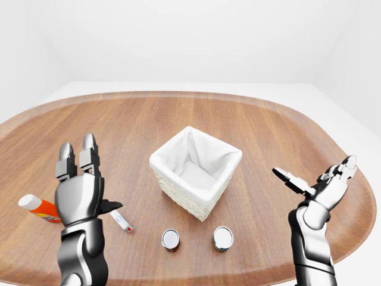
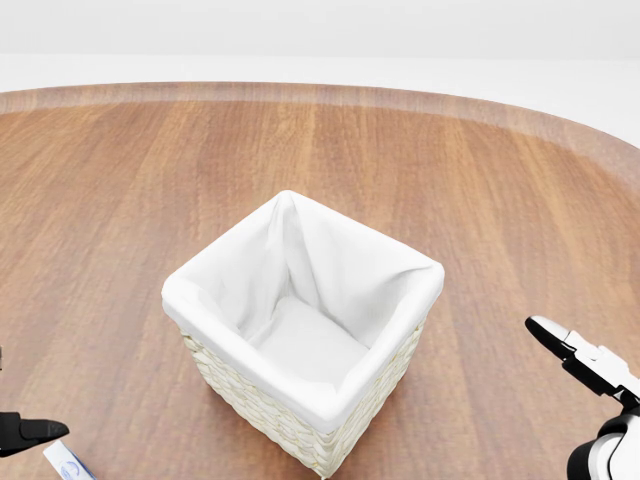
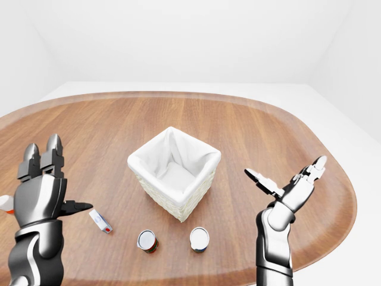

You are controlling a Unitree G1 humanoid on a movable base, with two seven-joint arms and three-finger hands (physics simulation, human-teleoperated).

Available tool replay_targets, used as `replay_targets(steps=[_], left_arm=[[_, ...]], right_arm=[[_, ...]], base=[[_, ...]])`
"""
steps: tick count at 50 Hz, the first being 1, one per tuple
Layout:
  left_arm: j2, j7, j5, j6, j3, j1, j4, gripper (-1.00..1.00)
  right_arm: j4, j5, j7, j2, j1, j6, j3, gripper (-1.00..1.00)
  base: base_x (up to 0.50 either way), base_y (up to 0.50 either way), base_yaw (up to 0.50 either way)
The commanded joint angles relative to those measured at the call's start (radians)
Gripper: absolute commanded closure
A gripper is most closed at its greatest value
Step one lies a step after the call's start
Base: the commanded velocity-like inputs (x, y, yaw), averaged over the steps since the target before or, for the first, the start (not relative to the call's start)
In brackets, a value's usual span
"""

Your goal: Pick up the alphabet soup and the cream cheese box, and put them in the basket.

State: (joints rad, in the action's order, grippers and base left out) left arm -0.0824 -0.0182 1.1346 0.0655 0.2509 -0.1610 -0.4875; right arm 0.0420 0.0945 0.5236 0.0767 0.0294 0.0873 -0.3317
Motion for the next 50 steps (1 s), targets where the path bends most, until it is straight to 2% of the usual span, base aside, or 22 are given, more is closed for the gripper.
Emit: replay_targets(steps=[1, 6, 10, 13, 14, 15, 16, 17, 50], left_arm=[[-0.003, -0.019, 0.102, -0.033, -0.019, -0.015, -0.007, -1.0], [-0.006, -0.049, 0.156, -0.058, -0.018, -0.016, -0.009, -1.0], [0.0, -0.054, 0.164, -0.059, -0.016, -0.011, -0.019, -1.0], [0.004, -0.025, 0.145, -0.046, -0.007, 0.0, -0.06, -1.0], [0.01, 0.025, 0.131, -0.025, -0.005, 0.015, -0.099, -1.0], [0.011, 0.027, 0.134, -0.02, -0.005, 0.02, -0.123, -1.0], [0.012, 0.081, 0.126, 0.006, 0.0, 0.045, -0.188, -1.0], [0.012, 0.084, 0.125, 0.008, 0.0, 0.047, -0.192, -1.0], [0.011, 0.084, 0.125, 0.009, -0.001, 0.046, -0.193, -1.0]], right_arm=[[0.0, -0.009, 0.0, 0.0, 0.001, 0.0, 0.0, -1.0], [-0.004, -0.003, 0.0, 0.001, 0.003, 0.0, -0.004, -1.0], [-0.006, -0.007, 0.0, 0.003, 0.007, 0.0, -0.005, -1.0], [-0.001, -0.013, 0.0, 0.004, 0.008, 0.0, -0.005, -1.0], [-0.005, -0.019, 0.0, 0.005, 0.012, 0.0, -0.007, -1.0], [-0.003, -0.009, 0.0, 0.006, 0.011, 0.0, -0.006, -1.0], [0.01, -0.007, 0.0, 0.005, 0.014, 0.0, -0.009, -1.0], [0.011, -0.006, 0.0, 0.005, 0.014, 0.0, -0.009, -1.0], [0.011, -0.005, 0.0, 0.006, 0.013, 0.0, -0.008, -1.0]], base=[[0.0, 0.0, 0.0], [0.0, 0.0, 0.0], [0.0, 0.0, 0.0], [0.0, 0.0, 0.0], [0.0, 0.0, 0.0], [0.0, 0.0, 0.0], [0.0, 0.0, 0.0], [0.0, 0.0, 0.0], [0.0, 0.0, 0.0]])
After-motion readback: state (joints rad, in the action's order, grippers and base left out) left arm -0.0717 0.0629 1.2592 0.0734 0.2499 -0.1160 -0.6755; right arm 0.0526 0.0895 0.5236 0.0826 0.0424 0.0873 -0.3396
